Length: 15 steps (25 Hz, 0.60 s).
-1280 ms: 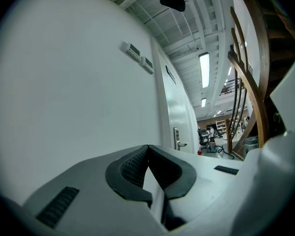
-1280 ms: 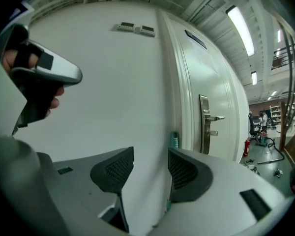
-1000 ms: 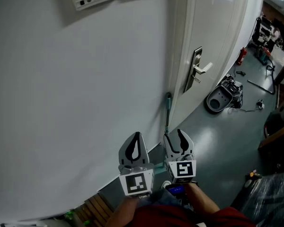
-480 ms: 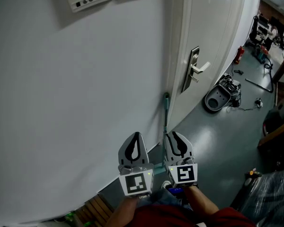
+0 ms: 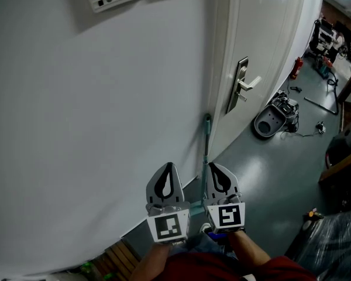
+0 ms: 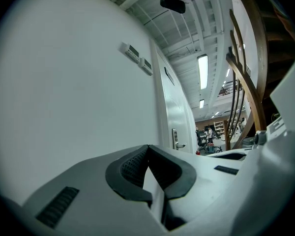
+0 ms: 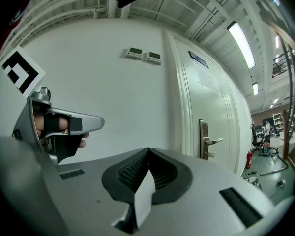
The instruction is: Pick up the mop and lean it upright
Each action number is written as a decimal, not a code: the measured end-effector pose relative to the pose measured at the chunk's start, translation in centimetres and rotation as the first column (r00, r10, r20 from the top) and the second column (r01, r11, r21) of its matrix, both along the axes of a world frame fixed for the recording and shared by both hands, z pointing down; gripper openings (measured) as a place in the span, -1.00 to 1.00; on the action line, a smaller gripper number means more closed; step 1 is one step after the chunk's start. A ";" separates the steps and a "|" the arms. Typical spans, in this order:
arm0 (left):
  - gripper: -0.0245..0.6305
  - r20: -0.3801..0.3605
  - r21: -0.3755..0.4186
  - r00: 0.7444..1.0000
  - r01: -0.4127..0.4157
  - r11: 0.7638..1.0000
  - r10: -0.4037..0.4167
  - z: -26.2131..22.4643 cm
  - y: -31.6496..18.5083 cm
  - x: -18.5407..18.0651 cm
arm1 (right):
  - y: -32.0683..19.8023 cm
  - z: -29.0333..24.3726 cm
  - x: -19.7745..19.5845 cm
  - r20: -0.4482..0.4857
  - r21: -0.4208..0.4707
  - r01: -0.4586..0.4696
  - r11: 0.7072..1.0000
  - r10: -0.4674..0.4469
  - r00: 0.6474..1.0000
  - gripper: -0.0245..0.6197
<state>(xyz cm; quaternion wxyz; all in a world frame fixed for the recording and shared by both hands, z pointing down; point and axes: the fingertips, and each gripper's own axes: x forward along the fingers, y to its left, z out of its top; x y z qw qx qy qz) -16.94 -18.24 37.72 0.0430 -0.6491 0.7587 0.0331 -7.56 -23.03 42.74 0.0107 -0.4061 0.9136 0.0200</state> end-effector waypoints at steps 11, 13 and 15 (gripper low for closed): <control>-0.88 -0.030 -0.017 0.999 0.028 0.999 -0.029 -0.3 1.1 -1.0 | 0.8 -6.5 0.3 0.069 -0.052 0.033 0.998 -0.030 0.997 -0.87; -0.88 -0.032 -0.016 0.999 0.028 0.999 -0.028 -0.4 1.3 -1.1 | 0.9 -7.2 0.4 0.072 -0.039 0.033 0.999 -0.030 0.997 -0.87; -0.88 -0.032 -0.016 0.999 0.028 0.999 -0.028 -0.5 1.5 -1.1 | 1.0 -7.4 0.3 0.065 -0.031 0.031 0.999 -0.029 0.997 -0.87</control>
